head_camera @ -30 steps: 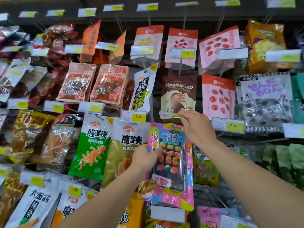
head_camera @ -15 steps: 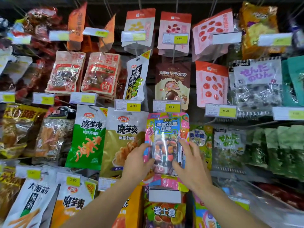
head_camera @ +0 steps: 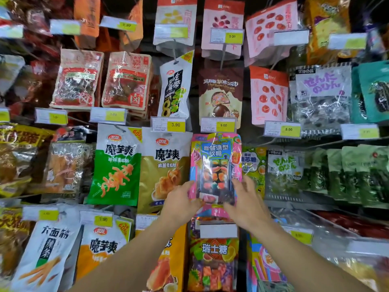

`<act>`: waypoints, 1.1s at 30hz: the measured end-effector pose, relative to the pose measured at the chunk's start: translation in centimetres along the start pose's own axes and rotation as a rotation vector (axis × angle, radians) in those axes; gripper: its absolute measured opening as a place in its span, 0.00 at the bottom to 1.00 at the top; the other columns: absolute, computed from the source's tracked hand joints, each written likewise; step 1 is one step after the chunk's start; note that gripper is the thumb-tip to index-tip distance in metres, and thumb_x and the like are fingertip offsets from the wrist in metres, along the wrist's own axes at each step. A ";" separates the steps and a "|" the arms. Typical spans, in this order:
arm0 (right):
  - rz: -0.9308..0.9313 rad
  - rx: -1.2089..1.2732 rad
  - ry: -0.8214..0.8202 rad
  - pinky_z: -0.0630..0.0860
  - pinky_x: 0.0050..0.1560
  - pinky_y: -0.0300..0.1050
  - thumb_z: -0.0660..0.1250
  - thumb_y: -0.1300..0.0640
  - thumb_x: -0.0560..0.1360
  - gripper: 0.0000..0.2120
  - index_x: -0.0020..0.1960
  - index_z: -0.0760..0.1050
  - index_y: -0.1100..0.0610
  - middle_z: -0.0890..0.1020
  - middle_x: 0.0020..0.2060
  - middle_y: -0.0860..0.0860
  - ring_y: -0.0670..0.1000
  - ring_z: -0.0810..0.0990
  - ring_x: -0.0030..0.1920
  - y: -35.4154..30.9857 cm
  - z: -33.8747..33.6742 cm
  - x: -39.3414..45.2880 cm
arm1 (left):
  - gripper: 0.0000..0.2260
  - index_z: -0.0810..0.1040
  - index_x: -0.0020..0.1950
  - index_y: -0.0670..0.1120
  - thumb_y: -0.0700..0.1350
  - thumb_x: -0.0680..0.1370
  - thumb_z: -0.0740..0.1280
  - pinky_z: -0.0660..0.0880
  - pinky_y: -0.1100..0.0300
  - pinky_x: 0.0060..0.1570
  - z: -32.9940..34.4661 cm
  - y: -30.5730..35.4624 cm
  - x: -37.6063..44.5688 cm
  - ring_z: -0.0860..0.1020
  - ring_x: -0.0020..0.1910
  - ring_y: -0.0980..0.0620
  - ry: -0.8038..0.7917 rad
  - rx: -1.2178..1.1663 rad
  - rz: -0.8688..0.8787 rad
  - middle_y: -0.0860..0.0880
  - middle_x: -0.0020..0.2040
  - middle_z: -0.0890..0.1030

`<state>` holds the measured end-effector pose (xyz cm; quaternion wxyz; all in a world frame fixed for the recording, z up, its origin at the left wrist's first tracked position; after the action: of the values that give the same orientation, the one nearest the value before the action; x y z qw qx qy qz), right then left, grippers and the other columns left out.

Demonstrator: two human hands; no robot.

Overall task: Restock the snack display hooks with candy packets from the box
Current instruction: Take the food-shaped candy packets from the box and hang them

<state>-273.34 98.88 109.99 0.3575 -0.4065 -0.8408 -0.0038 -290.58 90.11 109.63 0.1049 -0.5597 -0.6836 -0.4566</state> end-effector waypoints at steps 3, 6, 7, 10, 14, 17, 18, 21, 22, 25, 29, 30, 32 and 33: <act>0.019 -0.054 -0.006 0.70 0.67 0.55 0.63 0.42 0.77 0.36 0.79 0.51 0.49 0.48 0.77 0.47 0.58 0.58 0.75 -1.5 0.3 -2.6 | 0.29 0.71 0.71 0.55 0.60 0.72 0.70 0.79 0.52 0.52 -0.7 -1.2 -2.0 0.81 0.54 0.50 -0.019 -0.052 0.018 0.51 0.62 0.80; 0.022 -0.091 0.004 0.69 0.68 0.55 0.63 0.44 0.78 0.34 0.79 0.55 0.51 0.53 0.77 0.50 0.59 0.60 0.74 -3.3 0.8 -5.1 | 0.25 0.72 0.71 0.48 0.49 0.75 0.71 0.75 0.56 0.58 -2.4 -1.5 -4.8 0.78 0.62 0.48 -0.024 -0.101 0.034 0.50 0.66 0.78; 0.022 -0.096 0.003 0.69 0.68 0.55 0.63 0.44 0.77 0.33 0.78 0.56 0.51 0.55 0.77 0.51 0.59 0.61 0.73 -4.0 1.2 -6.1 | 0.24 0.72 0.71 0.48 0.47 0.76 0.70 0.74 0.58 0.59 -2.7 -2.1 -5.7 0.77 0.62 0.48 -0.047 -0.119 0.026 0.50 0.66 0.78; 0.025 -0.098 -0.030 0.69 0.66 0.55 0.66 0.47 0.75 0.32 0.76 0.62 0.54 0.64 0.73 0.55 0.61 0.67 0.69 -6.4 3.7 -9.8 | 0.23 0.71 0.71 0.48 0.46 0.77 0.69 0.72 0.58 0.58 -3.3 -4.3 -9.4 0.77 0.63 0.48 -0.102 -0.117 0.016 0.47 0.64 0.79; 0.040 -0.100 -0.125 0.69 0.66 0.55 0.64 0.46 0.72 0.31 0.72 0.67 0.57 0.67 0.70 0.57 0.63 0.69 0.68 -9.0 8.9 -16.2 | 0.21 0.73 0.71 0.49 0.48 0.78 0.68 0.68 0.63 0.55 -2.9 -9.0 -15.4 0.77 0.63 0.50 -0.197 -0.092 -0.035 0.48 0.64 0.79; 0.047 -0.102 -0.223 0.68 0.67 0.53 0.66 0.46 0.74 0.31 0.73 0.66 0.57 0.68 0.70 0.56 0.62 0.69 0.67 -10.4 13.2 -21.1 | 0.20 0.76 0.68 0.48 0.50 0.77 0.67 0.71 0.62 0.54 -1.8 -13.2 -20.3 0.80 0.58 0.47 -0.292 -0.123 -0.091 0.46 0.60 0.82; 0.051 -0.106 -0.258 0.67 0.68 0.52 0.67 0.47 0.75 0.30 0.74 0.65 0.56 0.67 0.70 0.55 0.61 0.69 0.67 -10.7 14.6 -22.7 | 0.21 0.76 0.68 0.47 0.51 0.76 0.68 0.72 0.59 0.57 -1.3 -14.8 -21.9 0.80 0.59 0.47 -0.320 -0.128 -0.127 0.45 0.61 0.82; 0.090 -0.102 -0.383 0.66 0.70 0.53 0.65 0.47 0.77 0.30 0.75 0.64 0.54 0.65 0.72 0.53 0.59 0.66 0.70 -11.2 19.4 -27.8 | 0.24 0.75 0.69 0.45 0.51 0.75 0.70 0.73 0.55 0.61 0.7 -19.7 -27.3 0.79 0.61 0.47 -0.413 -0.151 -0.226 0.47 0.65 0.79; 0.109 -0.085 -0.429 0.66 0.70 0.53 0.65 0.47 0.77 0.29 0.75 0.63 0.54 0.64 0.73 0.53 0.59 0.65 0.71 -11.2 21.1 -29.4 | 0.24 0.75 0.69 0.45 0.51 0.75 0.70 0.73 0.56 0.61 1.3 -21.1 -29.2 0.80 0.60 0.47 -0.442 -0.155 -0.263 0.47 0.64 0.80; 0.138 -0.042 -0.539 0.65 0.71 0.52 0.65 0.48 0.77 0.29 0.75 0.63 0.54 0.64 0.73 0.52 0.58 0.64 0.72 -11.2 26.2 -34.7 | 0.23 0.76 0.69 0.46 0.50 0.75 0.70 0.73 0.57 0.58 3.1 -25.1 -34.9 0.80 0.59 0.47 -0.513 -0.145 -0.355 0.45 0.63 0.80; 0.188 -0.021 -0.728 0.65 0.70 0.53 0.65 0.47 0.75 0.31 0.75 0.65 0.56 0.68 0.71 0.55 0.60 0.67 0.70 -10.4 33.5 -42.1 | 0.23 0.78 0.66 0.48 0.53 0.72 0.69 0.75 0.54 0.57 5.8 -30.0 -42.9 0.80 0.57 0.45 -0.603 -0.182 -0.556 0.44 0.58 0.82; 0.210 -0.030 -0.781 0.67 0.69 0.53 0.64 0.45 0.73 0.32 0.74 0.66 0.56 0.69 0.70 0.55 0.60 0.68 0.69 -10.0 35.3 -44.3 | 0.25 0.79 0.64 0.48 0.57 0.69 0.66 0.76 0.53 0.56 6.4 -30.9 -45.0 0.81 0.55 0.44 -0.621 -0.173 -0.588 0.44 0.55 0.84; 0.249 -0.028 -0.885 0.69 0.67 0.53 0.60 0.43 0.69 0.34 0.73 0.67 0.54 0.69 0.69 0.54 0.60 0.69 0.68 -9.0 39.5 -49.0 | 0.31 0.81 0.60 0.46 0.62 0.63 0.62 0.76 0.52 0.56 8.1 -33.6 -49.3 0.81 0.54 0.44 -0.625 -0.192 -0.667 0.44 0.54 0.84; 0.266 -0.016 -0.926 0.69 0.67 0.52 0.60 0.44 0.69 0.34 0.73 0.67 0.54 0.69 0.69 0.54 0.60 0.69 0.68 -8.8 41.0 -51.1 | 0.33 0.81 0.60 0.45 0.62 0.62 0.62 0.76 0.52 0.56 8.9 -34.9 -51.4 0.81 0.54 0.44 -0.622 -0.218 -0.720 0.43 0.55 0.83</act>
<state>-282.74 70.43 51.09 -0.0602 -0.4720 -0.8523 0.2170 -299.28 63.85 53.33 -0.3282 -0.4053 -0.7809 -0.3437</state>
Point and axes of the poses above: each hand's wrist, its own x-axis towards the middle knuckle, its own z-axis out of the palm, y = z × x, the point moved 10 cm from there along x, towards the middle knuckle
